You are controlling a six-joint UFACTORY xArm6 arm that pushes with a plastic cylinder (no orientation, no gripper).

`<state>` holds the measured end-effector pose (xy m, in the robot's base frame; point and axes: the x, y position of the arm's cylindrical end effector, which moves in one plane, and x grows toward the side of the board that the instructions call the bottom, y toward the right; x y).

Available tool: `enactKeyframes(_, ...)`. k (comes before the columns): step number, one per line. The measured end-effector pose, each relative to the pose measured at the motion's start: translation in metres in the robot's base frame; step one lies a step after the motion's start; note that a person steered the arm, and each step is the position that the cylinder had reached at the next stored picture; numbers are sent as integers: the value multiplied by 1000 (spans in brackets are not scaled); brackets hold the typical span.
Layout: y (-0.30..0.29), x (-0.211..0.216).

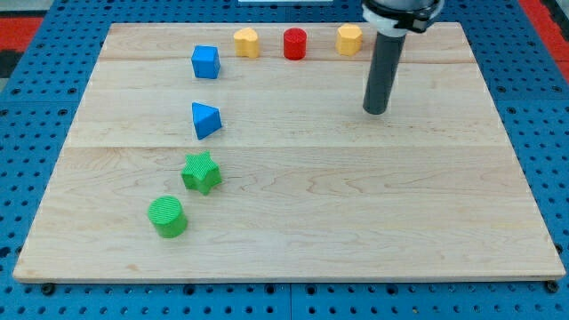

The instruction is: Move arm towards top right

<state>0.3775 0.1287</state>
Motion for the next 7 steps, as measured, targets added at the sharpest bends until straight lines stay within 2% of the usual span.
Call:
enactKeyframes(5,11,-1)
enactKeyframes(6,36,-11)
enactKeyframes(7,68,-39)
